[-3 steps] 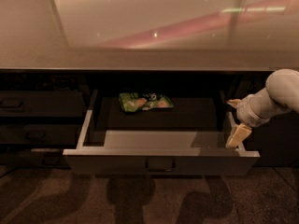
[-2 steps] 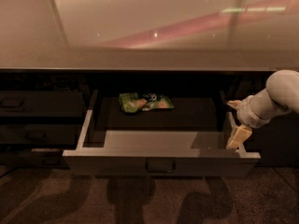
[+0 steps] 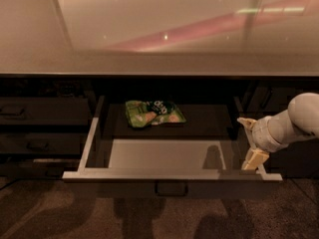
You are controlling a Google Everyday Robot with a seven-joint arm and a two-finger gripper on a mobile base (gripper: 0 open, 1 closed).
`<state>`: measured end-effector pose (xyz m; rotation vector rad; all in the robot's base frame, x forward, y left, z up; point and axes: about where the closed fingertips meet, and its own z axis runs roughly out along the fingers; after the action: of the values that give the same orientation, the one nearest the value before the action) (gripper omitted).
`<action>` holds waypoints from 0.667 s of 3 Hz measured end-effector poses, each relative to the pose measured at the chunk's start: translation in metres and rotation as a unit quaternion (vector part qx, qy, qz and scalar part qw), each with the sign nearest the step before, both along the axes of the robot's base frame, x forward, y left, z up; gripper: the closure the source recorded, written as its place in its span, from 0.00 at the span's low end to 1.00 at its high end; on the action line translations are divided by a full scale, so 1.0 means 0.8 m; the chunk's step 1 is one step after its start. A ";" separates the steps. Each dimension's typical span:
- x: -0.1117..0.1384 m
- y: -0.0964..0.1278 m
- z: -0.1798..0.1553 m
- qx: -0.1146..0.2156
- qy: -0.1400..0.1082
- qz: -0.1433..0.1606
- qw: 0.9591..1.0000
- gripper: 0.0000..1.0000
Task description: Open top drawer
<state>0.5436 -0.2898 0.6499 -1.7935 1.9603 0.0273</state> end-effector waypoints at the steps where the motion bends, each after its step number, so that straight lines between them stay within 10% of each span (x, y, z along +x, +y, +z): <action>1: -0.013 0.008 0.000 0.002 -0.019 0.018 1.000 0.00; 2: -0.013 0.008 0.000 0.002 -0.019 0.018 1.000 0.00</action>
Offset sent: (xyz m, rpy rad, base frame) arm -0.2691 -0.0976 -0.1608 -0.1122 0.0148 0.0583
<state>0.5330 -0.2836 0.6497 -1.8146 1.9009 0.0085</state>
